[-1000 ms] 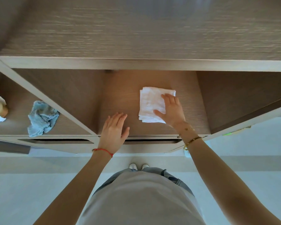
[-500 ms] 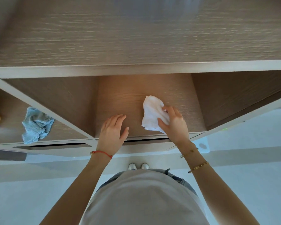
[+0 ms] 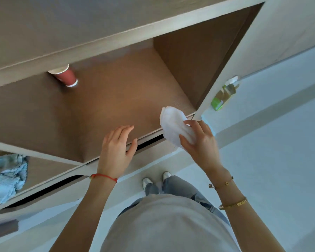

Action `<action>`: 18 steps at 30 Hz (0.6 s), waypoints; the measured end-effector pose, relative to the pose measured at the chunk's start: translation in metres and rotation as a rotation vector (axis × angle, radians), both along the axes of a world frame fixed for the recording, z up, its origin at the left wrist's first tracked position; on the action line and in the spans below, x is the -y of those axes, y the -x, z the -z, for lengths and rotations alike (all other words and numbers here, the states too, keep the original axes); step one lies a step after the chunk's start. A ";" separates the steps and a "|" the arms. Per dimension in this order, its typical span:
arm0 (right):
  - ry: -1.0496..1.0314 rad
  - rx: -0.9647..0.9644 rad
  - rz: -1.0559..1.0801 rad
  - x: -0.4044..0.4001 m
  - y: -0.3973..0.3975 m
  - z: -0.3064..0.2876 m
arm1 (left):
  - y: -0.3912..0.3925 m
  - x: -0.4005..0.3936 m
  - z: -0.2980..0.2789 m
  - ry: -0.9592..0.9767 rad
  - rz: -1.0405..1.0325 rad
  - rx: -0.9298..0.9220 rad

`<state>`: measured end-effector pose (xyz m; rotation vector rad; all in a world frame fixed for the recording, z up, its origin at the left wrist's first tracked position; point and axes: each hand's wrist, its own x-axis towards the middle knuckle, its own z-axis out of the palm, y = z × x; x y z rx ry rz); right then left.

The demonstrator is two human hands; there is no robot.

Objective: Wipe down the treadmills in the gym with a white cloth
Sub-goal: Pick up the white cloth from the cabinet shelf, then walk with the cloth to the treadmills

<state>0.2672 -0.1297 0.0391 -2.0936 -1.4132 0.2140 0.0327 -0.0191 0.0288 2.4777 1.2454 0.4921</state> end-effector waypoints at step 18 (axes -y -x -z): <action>-0.041 -0.002 0.592 0.310 -0.089 -0.009 | -0.195 0.176 -0.027 0.033 0.580 0.067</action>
